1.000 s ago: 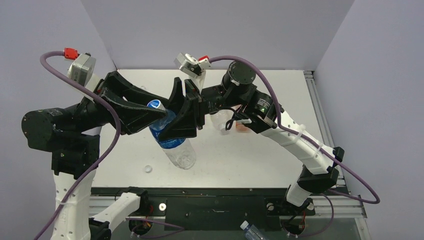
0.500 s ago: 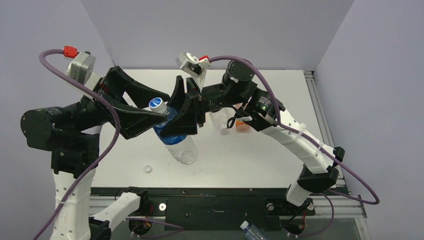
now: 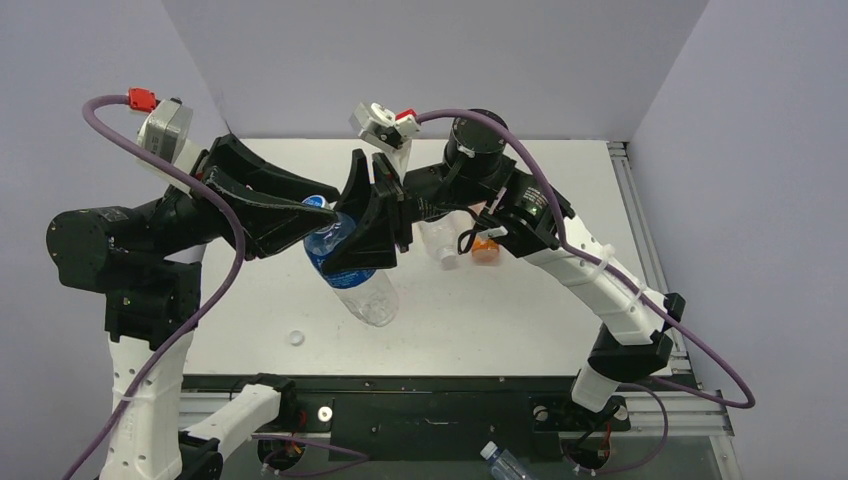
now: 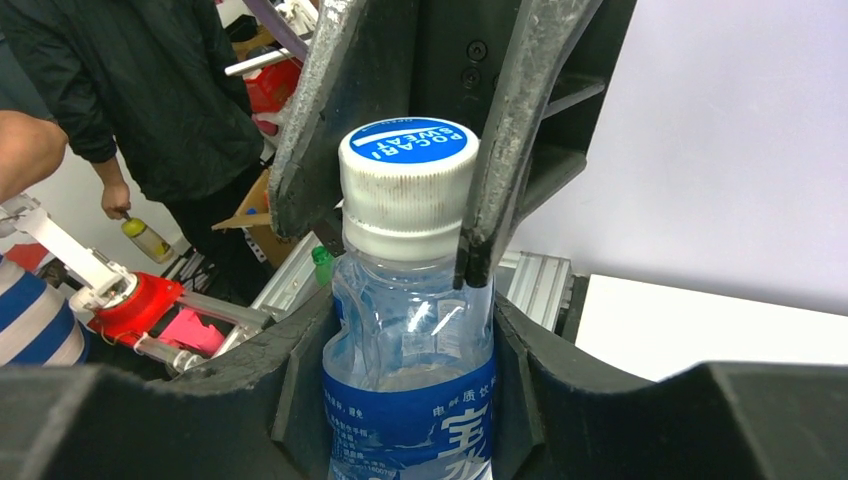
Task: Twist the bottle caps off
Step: Unscrew the bottle cap from the plastic bottle.
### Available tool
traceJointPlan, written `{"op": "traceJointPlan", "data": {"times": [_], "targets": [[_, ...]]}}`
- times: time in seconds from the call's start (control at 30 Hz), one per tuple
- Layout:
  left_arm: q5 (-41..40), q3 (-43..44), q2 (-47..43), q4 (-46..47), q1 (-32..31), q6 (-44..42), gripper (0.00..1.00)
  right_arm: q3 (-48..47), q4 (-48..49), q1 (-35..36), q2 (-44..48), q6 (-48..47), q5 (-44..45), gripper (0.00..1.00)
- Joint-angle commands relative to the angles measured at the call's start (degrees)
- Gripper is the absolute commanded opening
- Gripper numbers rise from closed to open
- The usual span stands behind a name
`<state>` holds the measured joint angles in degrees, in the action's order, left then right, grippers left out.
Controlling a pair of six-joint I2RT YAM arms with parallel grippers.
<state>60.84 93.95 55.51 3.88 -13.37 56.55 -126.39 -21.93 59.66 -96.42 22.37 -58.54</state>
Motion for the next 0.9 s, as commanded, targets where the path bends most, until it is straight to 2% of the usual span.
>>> {"op": "traceJointPlan", "data": {"times": [0.0,0.17,0.37,0.67,0.83,0.87], "targets": [[2.4,1.6,-2.2,0.7,-0.5,-2.8,0.0,-1.4,-3.8,-1.8,-1.8,-3.7,6.4,0.0],[-0.7,0.0,-3.9,-4.7,-0.5,-11.8,0.0,-4.9,-9.6,-1.5,-2.7,-7.3,14.3,0.0],[-7.6,0.5,-5.0,-13.5,0.0,-21.9,0.0,-5.3,-13.9,2.1,-1.2,-13.0,33.0,0.0],[-18.2,0.8,-5.3,-20.9,0.2,-30.8,0.0,-2.4,-12.6,15.7,1.2,-21.2,73.5,0.0],[-26.5,-0.2,-5.5,-23.6,0.1,-35.7,0.0,-4.6,-8.7,24.5,-2.4,-29.4,98.9,0.0],[-27.7,-0.5,-5.3,-24.1,0.1,-36.7,0.0,-4.9,-7.8,25.5,-2.9,-32.3,101.8,0.0]]}}
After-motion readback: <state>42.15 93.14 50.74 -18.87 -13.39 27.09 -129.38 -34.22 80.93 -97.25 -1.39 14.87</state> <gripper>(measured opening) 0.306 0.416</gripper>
